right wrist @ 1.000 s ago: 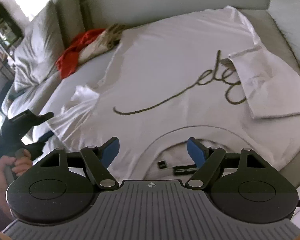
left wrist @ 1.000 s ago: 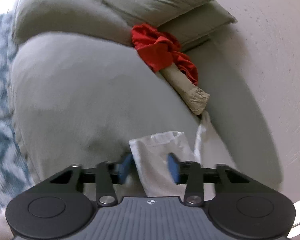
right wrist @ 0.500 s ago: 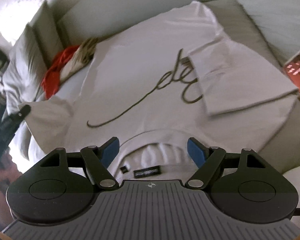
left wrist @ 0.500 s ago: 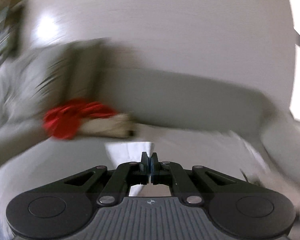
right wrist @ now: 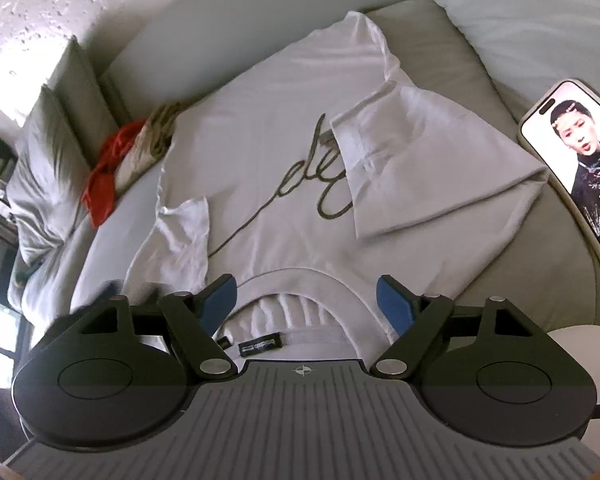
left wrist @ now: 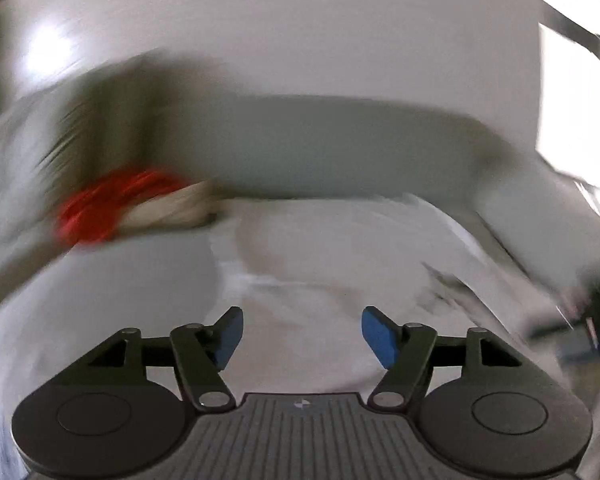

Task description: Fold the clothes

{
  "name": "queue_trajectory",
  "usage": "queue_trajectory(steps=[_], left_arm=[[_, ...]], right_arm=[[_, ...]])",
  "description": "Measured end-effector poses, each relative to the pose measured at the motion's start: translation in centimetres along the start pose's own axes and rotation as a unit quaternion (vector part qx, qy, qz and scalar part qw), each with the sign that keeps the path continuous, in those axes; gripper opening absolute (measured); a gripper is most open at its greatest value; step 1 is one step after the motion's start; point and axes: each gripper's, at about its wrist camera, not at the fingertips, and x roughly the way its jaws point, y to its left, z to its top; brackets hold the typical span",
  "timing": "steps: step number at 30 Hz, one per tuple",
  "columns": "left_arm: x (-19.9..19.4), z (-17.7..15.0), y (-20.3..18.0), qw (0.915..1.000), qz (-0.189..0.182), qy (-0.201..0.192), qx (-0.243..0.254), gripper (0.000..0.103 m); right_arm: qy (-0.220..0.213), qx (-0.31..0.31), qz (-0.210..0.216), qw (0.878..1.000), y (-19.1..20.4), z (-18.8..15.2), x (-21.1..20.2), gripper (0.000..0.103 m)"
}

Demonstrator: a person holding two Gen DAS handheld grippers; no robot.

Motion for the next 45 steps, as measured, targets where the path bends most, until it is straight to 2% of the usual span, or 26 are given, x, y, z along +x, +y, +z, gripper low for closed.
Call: queue_trajectory(steps=[1,2,3,4,6,8,11,14,16,17,18,20,23,26,29,30,31,33,34,35,36,37,38,42,44,45], left_arm=[[0.1,0.3,2.4,0.9981,0.019,0.008,-0.057,0.061],[0.5,0.2,4.7,0.9931,0.018,0.033,-0.111,0.056],[1.0,0.0,7.0,0.9846,0.016,0.057,-0.164,0.051],[1.6,-0.5,8.8,0.9733,-0.006,0.08,-0.215,0.047],[2.5,-1.8,11.7,0.9429,-0.048,0.119,-0.308,0.039],[3.1,-2.5,12.5,0.9281,-0.07,0.13,-0.342,0.039],[3.7,-2.9,12.9,0.9216,-0.085,0.13,-0.356,0.039],[5.0,-3.0,12.6,0.9086,-0.117,0.138,-0.376,0.035],[5.3,-3.2,12.5,0.9086,-0.11,0.141,-0.378,0.018],[5.4,-3.4,12.5,0.9089,-0.102,0.141,-0.379,0.004],[5.2,-3.8,12.8,0.9018,-0.094,0.138,-0.398,0.004],[3.9,-4.4,13.0,0.8965,-0.074,0.126,-0.418,0.003],[2.9,-4.7,12.8,0.8999,-0.053,0.121,-0.415,0.003],[3.3,-4.2,12.1,0.9169,-0.051,0.129,-0.374,0.013],[1.8,-4.1,11.6,0.9239,-0.023,0.11,-0.366,0.018],[1.2,-3.6,11.1,0.9333,0.01,0.087,-0.348,0.026],[0.7,-3.0,10.6,0.9408,0.043,0.064,-0.33,0.026],[-0.2,-2.0,8.9,0.961,0.055,0.027,-0.27,0.022],[0.1,-1.4,7.5,0.9708,0.041,0.019,-0.236,0.019],[0.3,-0.8,6.2,0.9791,0.027,0.011,-0.201,0.015],[0.7,-0.6,4.3,0.9873,0.016,0.01,-0.158,0.015],[1.2,-0.6,2.8,0.9917,0.012,0.017,-0.127,0.015],[1.7,-0.7,1.3,0.9951,0.008,0.023,-0.096,0.014],[4.8,-1.9,-2.9,0.9971,0.023,0.072,-0.008,0.017],[5.9,-2.7,-3.8,0.9934,0.047,0.105,0.008,0.017],[6.1,-2.5,-3.7,0.9931,0.053,0.104,0.005,0.017]], right_arm=[[-0.001,0.001,0.001,1.0,-0.1,0.0,0.0,0.082],[-0.003,0.002,0.003,1.0,-0.2,-0.1,0.0,0.082],[-0.001,0.006,0.003,1.0,-0.4,-0.1,0.2,0.082],[0.001,0.009,0.004,1.0,-0.5,-0.2,0.3,0.082],[0.006,0.017,0.005,1.0,-0.8,-0.2,0.5,0.082],[0.007,0.019,0.007,1.0,-0.9,-0.3,0.6,0.082],[0.005,0.016,0.007,1.0,-0.9,-0.4,0.5,0.082],[0.006,0.018,0.006,1.0,-0.9,-0.4,0.6,0.082],[0.008,0.017,0.006,1.0,-0.9,-0.5,0.6,0.082],[0.009,0.015,0.005,1.0,-0.8,-0.5,0.6,0.082],[0.009,0.013,0.005,1.0,-0.8,-0.6,0.6,0.082],[0.01,0.008,0.004,1.0,-0.9,-0.7,0.4,0.082],[0.009,0.004,0.001,1.0,-1.1,-0.8,0.2,0.082],[0.009,0.008,0.0,1.0,-1.5,-0.9,0.3,0.082],[0.003,0.006,0.0,1.0,-1.6,-0.7,0.1,0.082],[-0.005,0.007,-0.001,1.0,-1.6,-0.6,-0.2,0.082],[-0.022,0.009,-0.005,1.0,-1.8,-0.5,-0.8,0.082],[-0.059,0.012,-0.014,0.998,-2.1,-0.2,-1.9,0.082],[-0.076,0.012,-0.022,0.997,-2.4,0.1,-2.3,0.082],[-0.083,0.004,-0.037,0.996,-2.6,0.4,-2.1,0.078],[-0.088,-0.006,-0.054,0.995,-2.8,0.8,-1.8,0.059],[-0.093,-0.015,-0.07,0.993,-3.0,1.2,-1.5,0.036],[-0.098,-0.025,-0.087,0.991,-3.2,1.6,-1.2,0.031],[-0.101,-0.059,-0.129,0.985,-3.8,3.1,1.1,0.03],[-0.098,-0.08,-0.147,0.981,-3.7,3.7,2.6,0.031],[-0.089,-0.089,-0.155,0.98,-3.7,3.8,3.3,0.035]])
